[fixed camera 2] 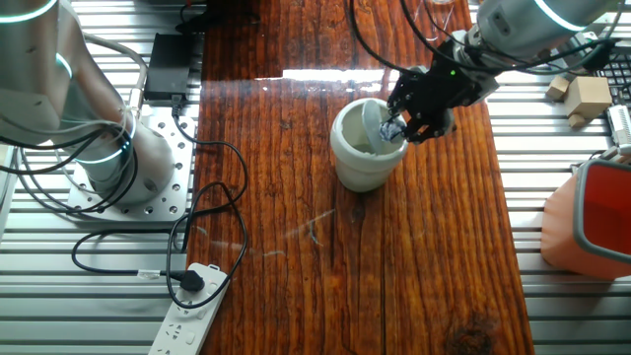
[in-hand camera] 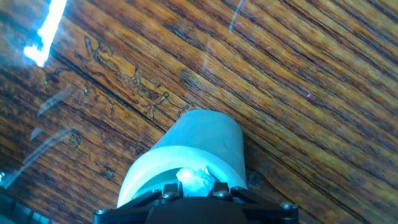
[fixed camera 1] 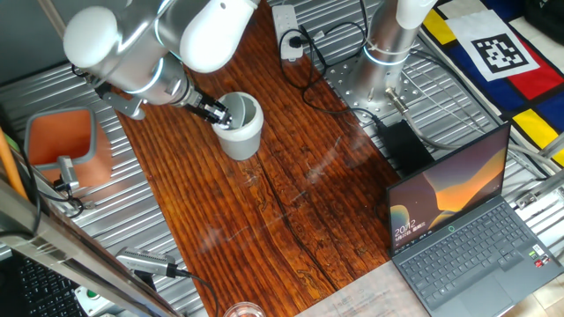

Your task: Put the garbage in the trash can

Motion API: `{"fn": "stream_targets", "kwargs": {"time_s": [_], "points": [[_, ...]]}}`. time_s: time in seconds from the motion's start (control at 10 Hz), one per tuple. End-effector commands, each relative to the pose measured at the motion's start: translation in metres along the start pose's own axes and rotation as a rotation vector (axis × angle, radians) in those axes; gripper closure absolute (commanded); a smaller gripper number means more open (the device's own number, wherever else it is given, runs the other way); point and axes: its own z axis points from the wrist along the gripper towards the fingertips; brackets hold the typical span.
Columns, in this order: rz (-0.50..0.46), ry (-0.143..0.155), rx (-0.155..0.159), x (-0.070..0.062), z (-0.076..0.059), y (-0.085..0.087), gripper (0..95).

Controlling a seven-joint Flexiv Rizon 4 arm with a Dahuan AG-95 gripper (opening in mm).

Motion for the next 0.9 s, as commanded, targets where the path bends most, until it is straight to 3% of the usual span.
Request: {"fn": "stream_targets", "kwargs": {"time_s": [0.1,0.7,0.8,0.9], "points": [[-0.001,0.001,0.002,0.0014,0.001,0.0001,95.0],[0.002,-0.001,0.002,0.0007,0.0046,0.0009,95.0],[0.0,-0.001,0.002,0.0007,0.0046,0.0009,76.0],[-0.002,-0.001,0.003,0.0007,0.0046,0.0009,76.0]]}}
